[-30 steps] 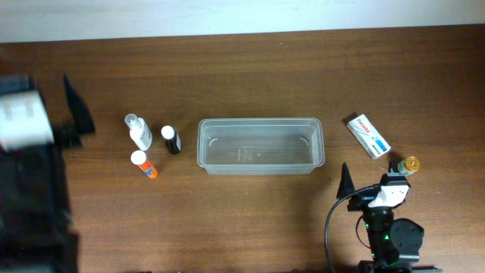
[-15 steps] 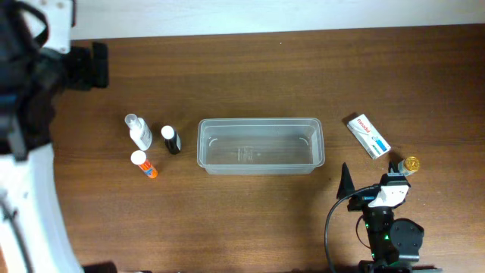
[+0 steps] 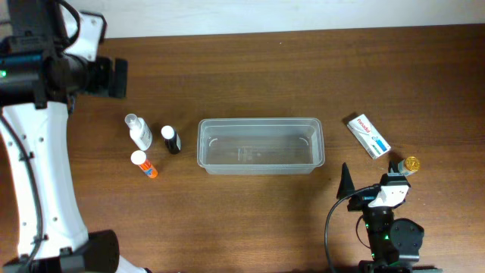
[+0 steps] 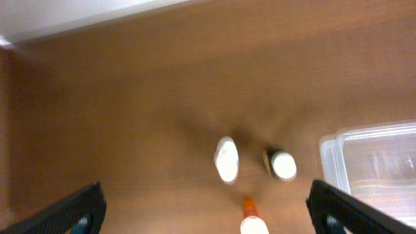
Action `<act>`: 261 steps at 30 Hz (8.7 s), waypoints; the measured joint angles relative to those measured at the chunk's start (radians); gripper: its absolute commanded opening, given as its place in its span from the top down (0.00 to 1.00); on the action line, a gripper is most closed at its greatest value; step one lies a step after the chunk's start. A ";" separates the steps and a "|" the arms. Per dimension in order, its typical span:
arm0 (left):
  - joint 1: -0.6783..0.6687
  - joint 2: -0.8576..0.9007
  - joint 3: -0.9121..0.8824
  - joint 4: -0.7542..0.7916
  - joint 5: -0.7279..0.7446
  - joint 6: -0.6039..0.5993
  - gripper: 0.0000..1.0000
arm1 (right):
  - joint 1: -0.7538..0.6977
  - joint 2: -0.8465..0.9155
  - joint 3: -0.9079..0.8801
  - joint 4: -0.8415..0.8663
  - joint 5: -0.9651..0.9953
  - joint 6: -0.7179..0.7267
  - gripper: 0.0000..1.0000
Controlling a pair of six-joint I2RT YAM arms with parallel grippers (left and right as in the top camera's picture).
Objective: Pack container
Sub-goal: 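Raise the left arm and move the gripper above the white spray bottle, then lower the left gripper and grasp the white spray bottle, then carry the spray bottle with the left gripper into the container, then lower the spray bottle into the container and open the left gripper, then move the left gripper to the dark bottle and grasp it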
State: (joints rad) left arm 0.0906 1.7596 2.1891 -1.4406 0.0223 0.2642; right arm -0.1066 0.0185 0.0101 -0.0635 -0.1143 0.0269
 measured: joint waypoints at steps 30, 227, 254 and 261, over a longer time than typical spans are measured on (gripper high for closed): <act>0.000 0.444 0.001 -0.158 0.008 -0.072 0.05 | 0.000 0.000 0.000 0.000 0.000 -0.001 0.02; -0.537 0.309 -0.384 0.177 -0.064 -0.651 0.56 | 0.000 0.000 0.000 0.000 0.000 0.000 0.02; -0.454 0.309 0.147 -0.074 -0.224 -0.600 0.02 | 0.000 0.000 0.000 0.000 0.000 0.000 0.02; -0.291 0.307 0.168 -0.162 -0.196 -0.601 0.01 | 0.000 0.000 0.000 0.000 0.000 0.000 0.02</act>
State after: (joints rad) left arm -0.2005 2.0666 2.3573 -1.6028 -0.1734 -0.3370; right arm -0.1066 0.0185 0.0101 -0.0635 -0.1139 0.0265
